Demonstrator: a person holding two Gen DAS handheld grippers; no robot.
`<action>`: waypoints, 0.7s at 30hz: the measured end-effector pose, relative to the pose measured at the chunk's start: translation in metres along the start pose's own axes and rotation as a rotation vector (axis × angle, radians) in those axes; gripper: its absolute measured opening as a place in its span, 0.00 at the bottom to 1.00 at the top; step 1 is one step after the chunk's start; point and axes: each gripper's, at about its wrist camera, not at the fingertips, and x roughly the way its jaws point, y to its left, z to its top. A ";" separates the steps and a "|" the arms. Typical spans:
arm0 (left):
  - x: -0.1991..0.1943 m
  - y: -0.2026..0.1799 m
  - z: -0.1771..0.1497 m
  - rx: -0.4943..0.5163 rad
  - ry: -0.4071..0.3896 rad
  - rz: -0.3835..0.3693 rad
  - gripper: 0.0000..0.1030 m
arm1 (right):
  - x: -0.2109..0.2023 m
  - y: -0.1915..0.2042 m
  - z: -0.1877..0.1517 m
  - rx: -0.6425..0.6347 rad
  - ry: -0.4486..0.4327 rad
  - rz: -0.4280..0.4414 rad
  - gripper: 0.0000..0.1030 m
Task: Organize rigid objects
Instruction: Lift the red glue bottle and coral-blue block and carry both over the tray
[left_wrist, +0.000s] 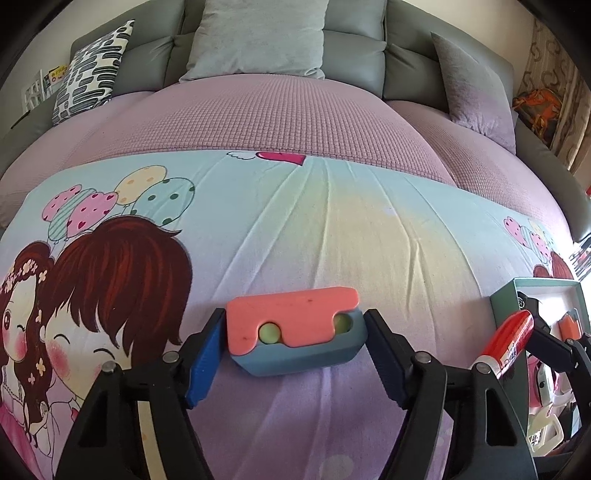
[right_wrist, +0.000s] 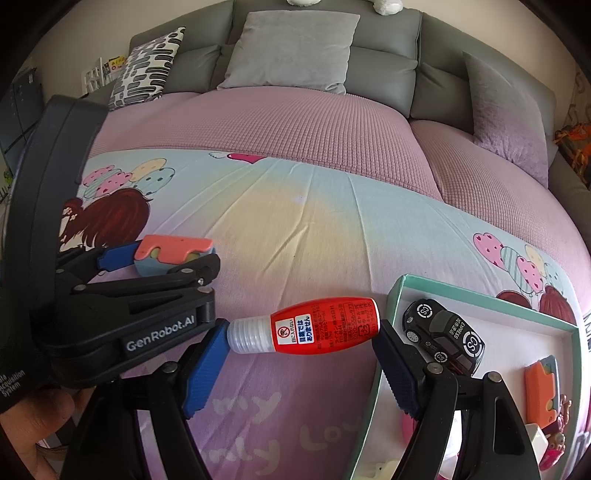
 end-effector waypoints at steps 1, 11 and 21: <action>0.000 0.002 0.000 -0.009 -0.001 0.002 0.72 | 0.000 0.000 0.000 0.000 0.001 0.001 0.78; -0.009 0.030 -0.001 -0.104 -0.031 0.059 0.72 | -0.002 0.000 0.000 0.002 -0.005 0.002 0.78; -0.029 0.039 0.000 -0.127 -0.092 0.068 0.72 | -0.016 -0.002 0.003 0.005 -0.043 0.008 0.78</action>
